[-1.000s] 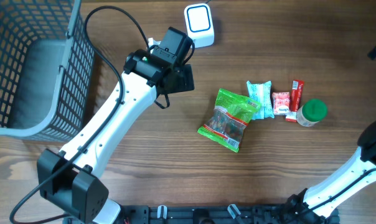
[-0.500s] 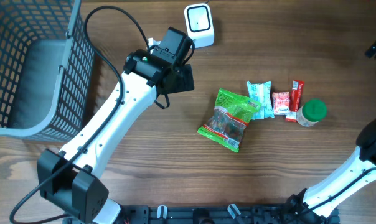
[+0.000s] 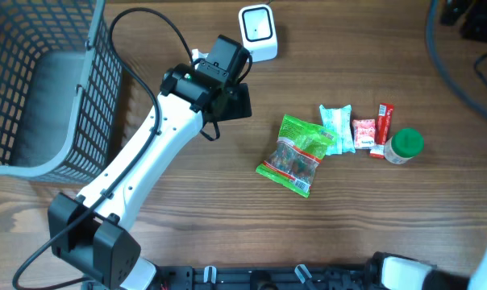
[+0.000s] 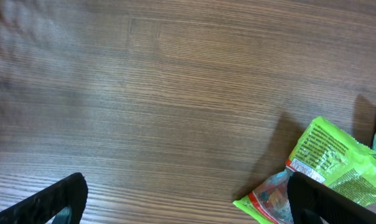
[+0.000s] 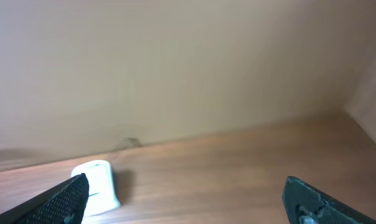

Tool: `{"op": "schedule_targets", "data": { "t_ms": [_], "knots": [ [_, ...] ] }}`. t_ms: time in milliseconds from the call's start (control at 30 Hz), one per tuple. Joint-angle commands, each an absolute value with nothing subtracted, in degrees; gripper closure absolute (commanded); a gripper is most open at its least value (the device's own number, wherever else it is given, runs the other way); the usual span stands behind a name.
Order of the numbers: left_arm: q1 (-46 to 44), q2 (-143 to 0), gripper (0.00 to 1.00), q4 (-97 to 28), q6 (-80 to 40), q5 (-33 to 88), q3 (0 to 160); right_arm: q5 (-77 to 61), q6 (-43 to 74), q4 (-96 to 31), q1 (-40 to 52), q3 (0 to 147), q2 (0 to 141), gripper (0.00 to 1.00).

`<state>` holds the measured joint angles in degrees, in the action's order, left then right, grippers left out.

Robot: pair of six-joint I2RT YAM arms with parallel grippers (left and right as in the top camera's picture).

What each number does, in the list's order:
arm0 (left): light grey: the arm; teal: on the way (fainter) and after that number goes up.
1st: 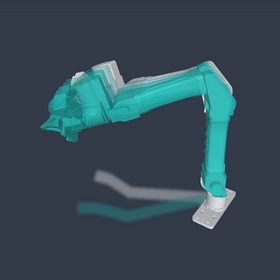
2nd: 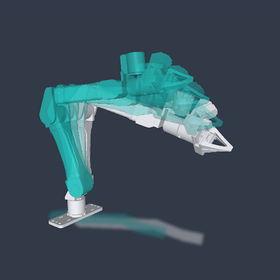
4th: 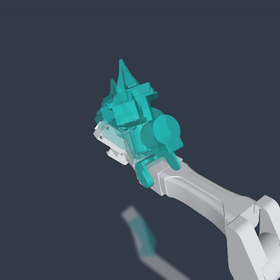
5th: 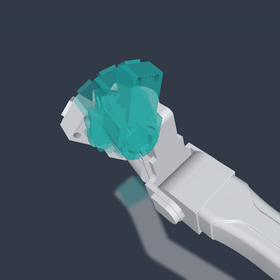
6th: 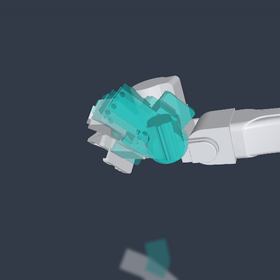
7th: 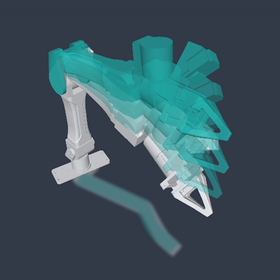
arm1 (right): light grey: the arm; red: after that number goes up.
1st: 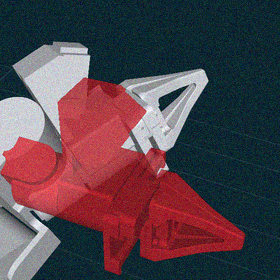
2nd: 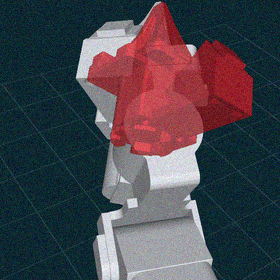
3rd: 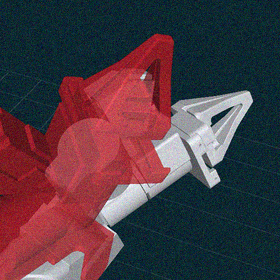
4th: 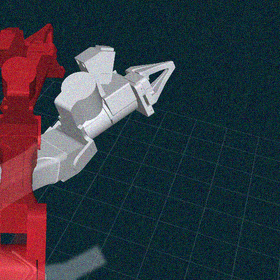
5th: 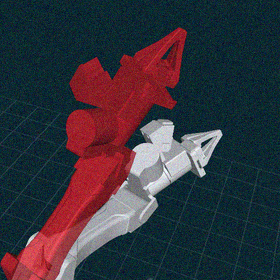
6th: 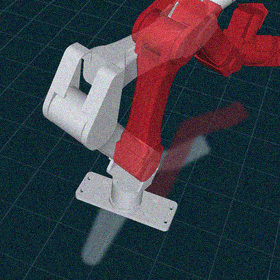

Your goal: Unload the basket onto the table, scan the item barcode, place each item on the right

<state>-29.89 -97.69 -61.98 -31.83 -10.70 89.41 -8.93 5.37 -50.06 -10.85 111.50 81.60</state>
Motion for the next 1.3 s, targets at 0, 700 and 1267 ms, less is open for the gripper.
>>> {"op": "schedule_targets", "data": {
  "t_ms": [0, 700, 1267],
  "knots": [
    [-29.8, -97.6, 0.0, -62.0, -31.8, -11.6, 89.1, -8.8, 6.2, -50.2, -2.1, 112.1, 71.9, 0.0],
    [-29.8, -97.6, 0.0, -62.0, -31.8, -11.6, 89.1, -4.4, 4.4, -78.3, 2.3, 96.4, 37.8, 0.0],
    [-29.8, -97.6, 0.0, -62.0, -31.8, -11.6, 89.1, -15.0, 4.5, 25.2, 2.8, 1.8, 0.2, 0.0]
  ]
}}
